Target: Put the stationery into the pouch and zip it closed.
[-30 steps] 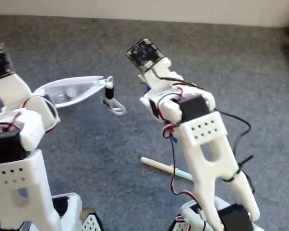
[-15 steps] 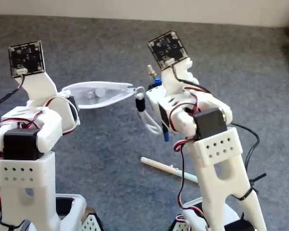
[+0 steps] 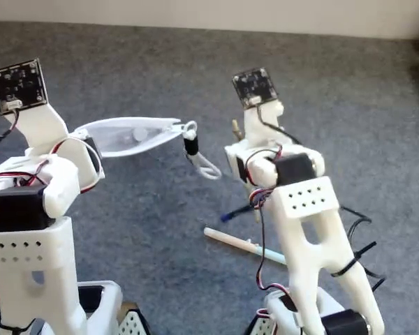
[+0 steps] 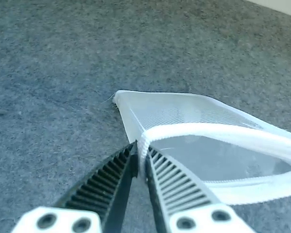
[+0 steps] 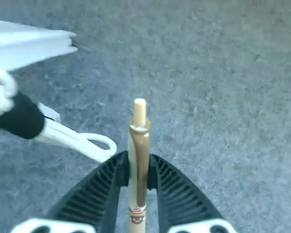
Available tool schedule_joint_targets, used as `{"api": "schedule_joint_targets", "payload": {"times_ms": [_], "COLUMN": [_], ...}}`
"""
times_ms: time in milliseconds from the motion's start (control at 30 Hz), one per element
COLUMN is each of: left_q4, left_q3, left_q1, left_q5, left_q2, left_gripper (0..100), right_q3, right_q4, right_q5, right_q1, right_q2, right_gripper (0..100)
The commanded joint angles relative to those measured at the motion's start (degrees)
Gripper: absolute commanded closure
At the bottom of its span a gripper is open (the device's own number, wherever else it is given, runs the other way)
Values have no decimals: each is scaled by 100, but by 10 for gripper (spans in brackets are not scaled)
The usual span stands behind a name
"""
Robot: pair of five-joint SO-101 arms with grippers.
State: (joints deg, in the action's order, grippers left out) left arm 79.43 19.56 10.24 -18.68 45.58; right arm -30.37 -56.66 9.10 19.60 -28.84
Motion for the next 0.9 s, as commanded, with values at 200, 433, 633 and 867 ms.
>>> {"api": "schedule_joint_targets", "payload": {"times_ms": [200, 433, 633, 867], "left_q4": [-97, -97, -97, -79], "left_q3": [-66, -66, -75, -66], "left_q1": [110, 110, 426, 497], "left_q5": [0, 0, 0, 97], "left_q2": [92, 92, 92, 92], "left_gripper": [993, 993, 993, 993], "right_q3": [-198, -470, -479, -22], "right_q4": [444, 435, 444, 760], "right_q5": [158, 527, 545, 545], "right_q1": [-48, -180, -233, -180], "right_q2": [22, 716, 1244, 2334], "right_gripper": [988, 888, 888, 889]}}
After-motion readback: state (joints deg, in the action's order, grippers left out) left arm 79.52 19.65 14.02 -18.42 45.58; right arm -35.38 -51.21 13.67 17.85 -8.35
